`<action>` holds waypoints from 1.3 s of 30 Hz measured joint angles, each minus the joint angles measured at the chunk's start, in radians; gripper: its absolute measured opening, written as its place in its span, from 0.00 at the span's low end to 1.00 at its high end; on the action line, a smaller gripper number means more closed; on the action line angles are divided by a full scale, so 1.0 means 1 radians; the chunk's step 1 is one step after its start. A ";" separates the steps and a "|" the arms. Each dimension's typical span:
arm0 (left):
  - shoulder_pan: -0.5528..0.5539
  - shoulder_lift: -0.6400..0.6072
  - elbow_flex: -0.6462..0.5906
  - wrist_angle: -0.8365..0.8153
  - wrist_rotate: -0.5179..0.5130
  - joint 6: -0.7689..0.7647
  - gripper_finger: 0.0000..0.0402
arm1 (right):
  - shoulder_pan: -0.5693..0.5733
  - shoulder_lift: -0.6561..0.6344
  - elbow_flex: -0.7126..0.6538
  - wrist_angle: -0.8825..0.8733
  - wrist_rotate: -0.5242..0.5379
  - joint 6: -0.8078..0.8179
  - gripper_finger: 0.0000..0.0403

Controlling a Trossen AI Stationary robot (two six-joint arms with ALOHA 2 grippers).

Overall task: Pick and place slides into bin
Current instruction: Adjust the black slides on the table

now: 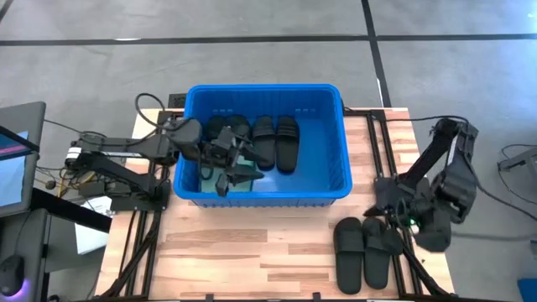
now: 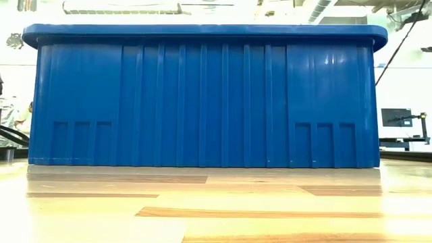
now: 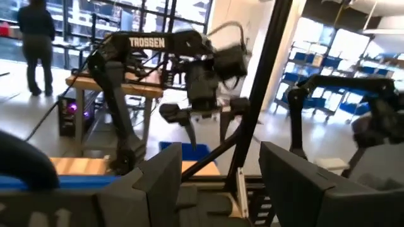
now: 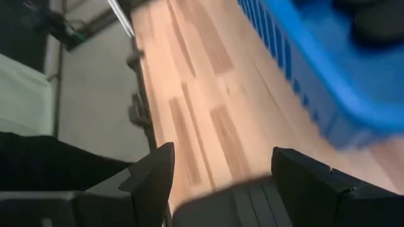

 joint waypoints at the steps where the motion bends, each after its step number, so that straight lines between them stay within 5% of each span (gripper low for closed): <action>1: 0.000 0.011 0.000 0.020 0.004 -0.009 0.50 | 0.024 0.015 0.000 -0.026 -0.004 0.043 0.62; 9: 0.000 0.036 0.000 0.097 -0.022 -0.024 0.50 | 0.178 0.147 0.000 -0.150 -0.070 0.319 0.62; 14: 0.000 0.036 0.000 0.118 -0.045 -0.016 0.50 | 0.208 0.235 0.000 -0.203 -0.217 0.396 0.62; 26: 0.001 0.035 0.000 0.099 -0.044 0.042 0.50 | 0.204 0.436 -0.001 -0.314 -0.325 0.310 0.62; 39: 0.005 0.035 0.000 0.019 -0.042 0.075 0.50 | 0.228 0.609 -0.060 -0.249 -0.382 0.285 0.62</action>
